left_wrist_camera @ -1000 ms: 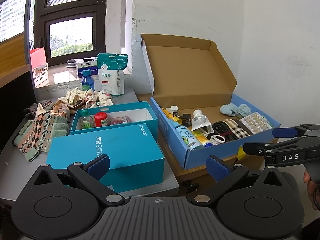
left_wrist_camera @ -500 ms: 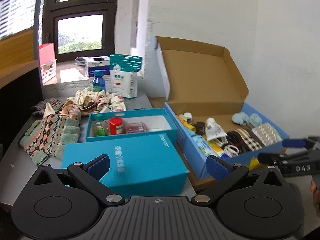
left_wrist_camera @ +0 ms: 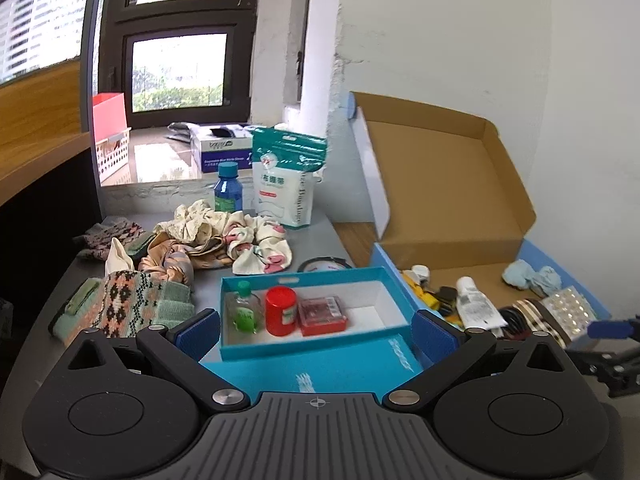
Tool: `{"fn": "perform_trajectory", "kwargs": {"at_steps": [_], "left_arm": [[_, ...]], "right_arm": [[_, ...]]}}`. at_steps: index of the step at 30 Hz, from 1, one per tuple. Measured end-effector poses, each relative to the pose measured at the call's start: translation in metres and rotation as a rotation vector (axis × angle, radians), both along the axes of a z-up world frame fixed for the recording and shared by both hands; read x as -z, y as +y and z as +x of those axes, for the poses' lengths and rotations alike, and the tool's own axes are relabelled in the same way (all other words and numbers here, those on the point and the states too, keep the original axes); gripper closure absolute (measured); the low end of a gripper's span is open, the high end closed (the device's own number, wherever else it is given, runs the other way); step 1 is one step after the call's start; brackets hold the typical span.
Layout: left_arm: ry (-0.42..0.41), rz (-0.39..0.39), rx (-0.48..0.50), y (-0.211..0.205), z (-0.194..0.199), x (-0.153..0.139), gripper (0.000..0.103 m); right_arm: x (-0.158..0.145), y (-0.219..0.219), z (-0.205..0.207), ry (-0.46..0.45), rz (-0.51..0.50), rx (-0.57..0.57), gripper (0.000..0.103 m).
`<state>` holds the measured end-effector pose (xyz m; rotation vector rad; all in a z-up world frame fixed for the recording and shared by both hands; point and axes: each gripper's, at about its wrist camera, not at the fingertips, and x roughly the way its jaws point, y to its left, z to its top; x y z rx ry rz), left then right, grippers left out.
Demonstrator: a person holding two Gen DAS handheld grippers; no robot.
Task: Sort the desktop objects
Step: 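Lower the left tool to the red-capped jar and close on it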
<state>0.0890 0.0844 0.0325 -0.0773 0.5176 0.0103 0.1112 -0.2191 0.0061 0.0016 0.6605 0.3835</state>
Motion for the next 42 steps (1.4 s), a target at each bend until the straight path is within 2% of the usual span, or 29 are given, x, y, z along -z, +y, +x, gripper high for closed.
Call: {"fn": "perform_trajectory", "kwargs": {"at_steps": [3, 6, 8, 11, 20, 24, 42], "left_arm": [[0.025, -0.015, -0.014, 0.008, 0.016, 0.002, 0.003], [0.06, -0.029, -0.03, 0.015, 0.031, 0.006, 0.012], [0.078, -0.033, -0.028, 0.018, 0.039, 0.008, 0.013], [0.09, -0.033, -0.012, 0.018, 0.048, 0.01, 0.021], [0.14, -0.036, 0.013, 0.012, 0.078, 0.02, 0.029], [0.17, -0.028, 0.018, 0.009, 0.088, 0.024, 0.045], [0.192, 0.025, -0.039, 0.005, 0.101, 0.029, 0.046]], "right_arm": [[0.0, 0.002, 0.007, 0.01, 0.009, -0.007, 0.0], [0.0, 0.005, 0.013, 0.013, 0.004, -0.017, 0.0], [0.0, 0.006, 0.018, 0.013, 0.001, -0.024, 0.0], [0.0, 0.009, 0.026, 0.013, 0.005, -0.032, 0.0], [0.002, 0.018, 0.047, 0.028, 0.023, -0.075, 0.0], [0.003, 0.02, 0.053, 0.029, 0.031, -0.084, 0.0], [0.008, 0.025, 0.07, 0.038, 0.079, -0.099, 0.0]]}}
